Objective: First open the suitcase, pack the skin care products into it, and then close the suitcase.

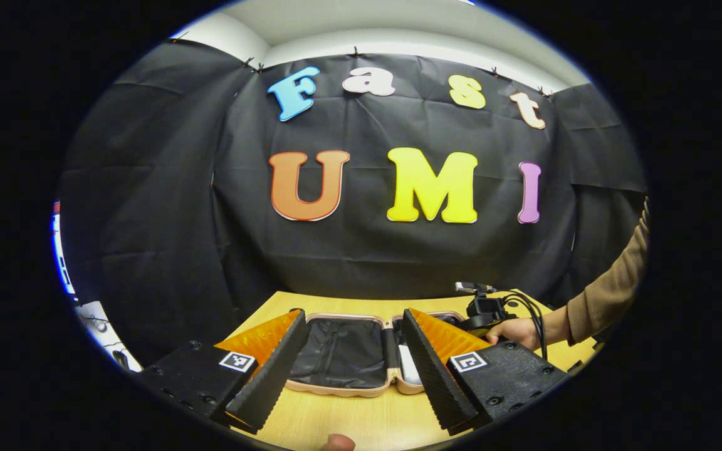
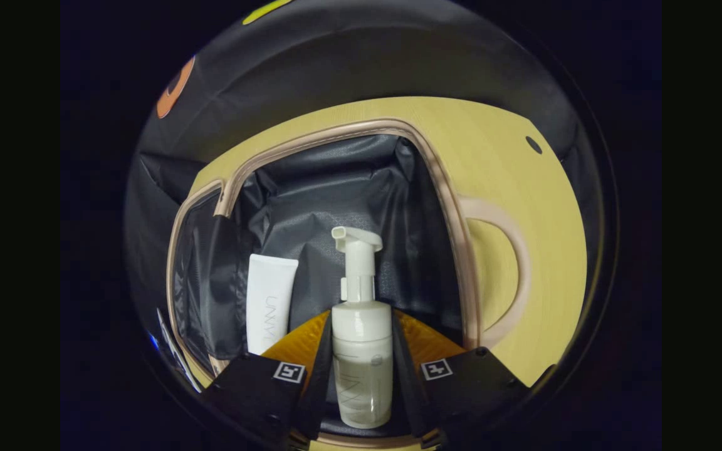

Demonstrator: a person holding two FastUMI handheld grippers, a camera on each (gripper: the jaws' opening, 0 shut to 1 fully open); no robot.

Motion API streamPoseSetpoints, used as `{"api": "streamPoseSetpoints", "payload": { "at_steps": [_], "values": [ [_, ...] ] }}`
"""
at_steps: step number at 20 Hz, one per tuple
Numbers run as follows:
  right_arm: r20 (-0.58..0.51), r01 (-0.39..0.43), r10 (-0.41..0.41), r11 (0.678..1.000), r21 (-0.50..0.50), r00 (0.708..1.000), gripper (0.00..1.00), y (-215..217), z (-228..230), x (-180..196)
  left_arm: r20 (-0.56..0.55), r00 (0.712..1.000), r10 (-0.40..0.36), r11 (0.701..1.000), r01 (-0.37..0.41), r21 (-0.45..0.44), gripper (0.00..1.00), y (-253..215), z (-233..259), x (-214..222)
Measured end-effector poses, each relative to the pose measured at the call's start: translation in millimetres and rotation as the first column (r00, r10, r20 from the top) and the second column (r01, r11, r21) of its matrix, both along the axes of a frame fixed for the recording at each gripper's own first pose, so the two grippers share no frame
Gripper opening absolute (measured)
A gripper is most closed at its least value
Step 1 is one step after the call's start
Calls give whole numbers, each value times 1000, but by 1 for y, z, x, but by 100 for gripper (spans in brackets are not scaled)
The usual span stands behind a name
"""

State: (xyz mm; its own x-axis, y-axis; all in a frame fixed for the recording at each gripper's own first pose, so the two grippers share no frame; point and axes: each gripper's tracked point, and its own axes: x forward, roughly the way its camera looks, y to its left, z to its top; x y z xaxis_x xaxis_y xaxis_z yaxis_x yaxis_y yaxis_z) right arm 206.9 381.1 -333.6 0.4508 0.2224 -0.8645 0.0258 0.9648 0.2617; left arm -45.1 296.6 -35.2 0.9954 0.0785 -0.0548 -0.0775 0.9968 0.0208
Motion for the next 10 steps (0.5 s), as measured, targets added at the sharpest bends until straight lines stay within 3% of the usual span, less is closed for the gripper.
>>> {"api": "streamPoseSetpoints", "payload": {
  "at_steps": [4, 5, 6, 7, 10],
  "values": [
    [27, 14, -13, 1000, -22, 1000, 61, -1, 13, -1, -35, 998, 52, 997, -54, -55, 97, 34, -16, 7],
    [47, 11, -10, 1000, -17, 999, 71, -3, 21, -3, -43, 997, 58, 995, -61, -73, 97, 42, -19, 11],
    [65, -4, 4, 1000, 3, 998, 71, 0, 32, -7, -51, 996, 67, 993, -72, -97, 97, 51, -23, 15],
    [82, -20, 18, 1000, 17, 996, 77, -1, 44, -13, -65, 995, 75, 989, -83, -125, 97, 59, -30, 20],
    [139, -49, 39, 996, 68, 989, 81, -7, 99, -45, -93, 991, 94, 955, -116, -274, 100, 89, -51, 41]
  ]
}}
